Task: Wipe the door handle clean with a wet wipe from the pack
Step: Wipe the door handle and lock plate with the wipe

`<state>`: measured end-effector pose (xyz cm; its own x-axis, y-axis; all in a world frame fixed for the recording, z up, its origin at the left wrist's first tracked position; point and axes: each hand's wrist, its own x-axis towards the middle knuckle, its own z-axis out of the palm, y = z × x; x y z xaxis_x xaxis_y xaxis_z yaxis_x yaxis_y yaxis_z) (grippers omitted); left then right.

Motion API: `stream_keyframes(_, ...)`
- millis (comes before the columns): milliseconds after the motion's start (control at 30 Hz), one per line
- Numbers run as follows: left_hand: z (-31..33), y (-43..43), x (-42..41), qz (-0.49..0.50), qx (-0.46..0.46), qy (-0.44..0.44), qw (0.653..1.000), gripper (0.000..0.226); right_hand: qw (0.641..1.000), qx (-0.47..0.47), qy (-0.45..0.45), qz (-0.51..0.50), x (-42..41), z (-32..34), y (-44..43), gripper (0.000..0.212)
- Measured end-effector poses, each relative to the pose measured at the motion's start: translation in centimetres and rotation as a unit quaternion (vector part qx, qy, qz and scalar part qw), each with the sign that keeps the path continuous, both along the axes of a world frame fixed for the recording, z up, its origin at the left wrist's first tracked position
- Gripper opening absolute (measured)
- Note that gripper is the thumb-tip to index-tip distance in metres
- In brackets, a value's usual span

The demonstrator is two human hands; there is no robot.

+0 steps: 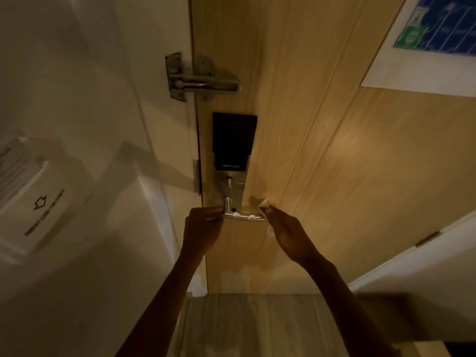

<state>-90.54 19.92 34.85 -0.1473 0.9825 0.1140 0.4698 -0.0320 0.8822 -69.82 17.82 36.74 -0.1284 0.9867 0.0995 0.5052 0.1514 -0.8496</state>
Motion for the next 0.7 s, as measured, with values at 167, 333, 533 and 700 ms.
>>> stream_keyframes(167,0.0,0.1,-0.2,-0.004,0.011,0.002,1.0,0.014,0.997,0.052,-0.059,0.001,1.0,-0.6,1.6,0.031)
stream_keyframes(333,0.0,0.4,-0.4,-0.01,0.007,0.005,1.0,0.015,0.982,0.107,-0.142,0.066,1.5,-1.5,2.9,0.026)
stream_keyframes(533,-0.1,0.6,-0.5,-0.014,0.013,-0.007,1.0,0.016,0.959,0.102,-0.25,0.085,1.4,-2.1,2.8,0.043)
stream_keyframes(700,-0.5,1.1,-0.7,-0.02,0.029,-0.003,0.999,0.016,0.95,0.115,-0.279,0.083,2.1,-2.4,2.7,0.039)
